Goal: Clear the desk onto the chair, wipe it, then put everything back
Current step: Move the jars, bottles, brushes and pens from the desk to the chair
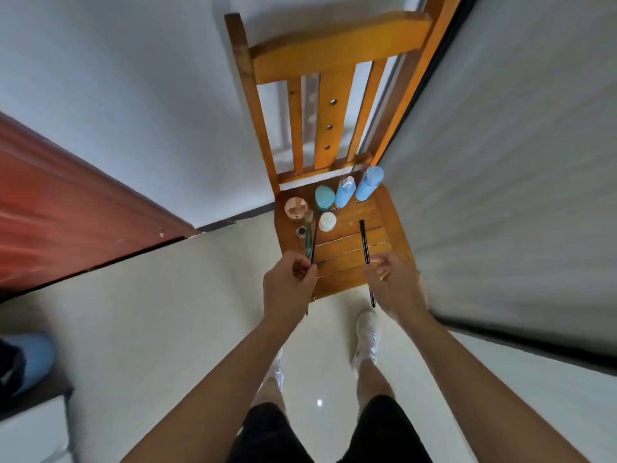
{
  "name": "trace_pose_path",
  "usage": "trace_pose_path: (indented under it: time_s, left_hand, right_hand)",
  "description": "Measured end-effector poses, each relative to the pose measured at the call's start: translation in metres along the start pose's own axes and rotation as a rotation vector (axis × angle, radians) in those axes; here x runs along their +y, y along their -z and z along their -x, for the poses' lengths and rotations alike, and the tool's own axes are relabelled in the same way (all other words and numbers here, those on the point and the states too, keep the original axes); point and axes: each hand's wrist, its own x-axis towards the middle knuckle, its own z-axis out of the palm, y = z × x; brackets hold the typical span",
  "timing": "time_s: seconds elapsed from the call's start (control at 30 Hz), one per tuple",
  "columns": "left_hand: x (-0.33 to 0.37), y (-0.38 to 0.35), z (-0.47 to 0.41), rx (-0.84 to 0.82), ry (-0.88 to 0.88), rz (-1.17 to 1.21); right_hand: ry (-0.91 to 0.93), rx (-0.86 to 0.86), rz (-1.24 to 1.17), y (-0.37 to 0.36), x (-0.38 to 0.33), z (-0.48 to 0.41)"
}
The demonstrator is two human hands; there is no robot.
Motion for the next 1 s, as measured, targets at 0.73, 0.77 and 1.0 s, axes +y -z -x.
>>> trace_pose_path:
  time_s: [0.73, 0.77, 1.0]
  left_hand:
    - [-0.160, -0.226, -0.136, 0.170, 0.301, -0.071]
    - [-0.157, -0.221, -0.131, 0.185, 0.285, -0.089]
    - [-0.085, -0.158, -0.093, 0.269, 0.064, -0.243]
  right_hand:
    - [0.084, -0.141, 0.164, -0.161, 0.141, -0.245]
    - [0.091, -0.145, 0.170, -0.155, 0.141, -0.239]
    - [0.195, -0.049, 0.032, -0.076, 0.093, -0.192]
